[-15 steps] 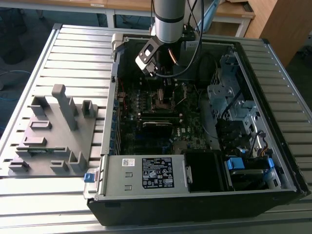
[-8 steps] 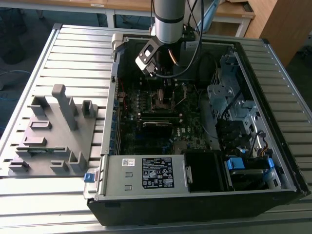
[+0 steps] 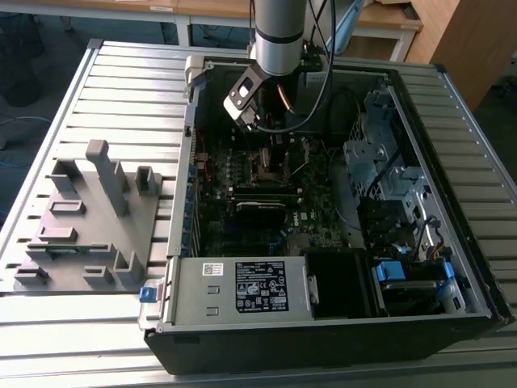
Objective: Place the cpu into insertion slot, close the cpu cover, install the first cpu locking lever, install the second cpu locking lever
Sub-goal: 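Place the cpu into insertion slot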
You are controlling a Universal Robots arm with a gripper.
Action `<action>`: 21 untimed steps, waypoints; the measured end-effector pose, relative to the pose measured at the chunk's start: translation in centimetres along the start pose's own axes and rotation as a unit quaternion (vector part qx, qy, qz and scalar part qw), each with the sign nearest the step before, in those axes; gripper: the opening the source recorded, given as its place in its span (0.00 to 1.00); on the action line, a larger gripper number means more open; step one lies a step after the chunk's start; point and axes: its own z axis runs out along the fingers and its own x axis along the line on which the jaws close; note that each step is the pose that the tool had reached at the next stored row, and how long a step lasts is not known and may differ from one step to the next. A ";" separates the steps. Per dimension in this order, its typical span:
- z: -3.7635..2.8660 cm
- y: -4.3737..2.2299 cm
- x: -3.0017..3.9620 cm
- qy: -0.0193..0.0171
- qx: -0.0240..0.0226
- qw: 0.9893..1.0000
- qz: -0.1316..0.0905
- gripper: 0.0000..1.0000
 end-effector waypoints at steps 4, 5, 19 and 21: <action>0.00 0.00 0.00 0.000 0.000 1.000 0.000 0.54; 0.00 0.00 0.00 0.000 0.000 1.000 0.000 0.54; 0.21 -0.03 0.00 0.000 0.007 1.000 0.003 0.54; 0.26 -0.03 0.01 0.000 0.007 1.000 0.010 0.54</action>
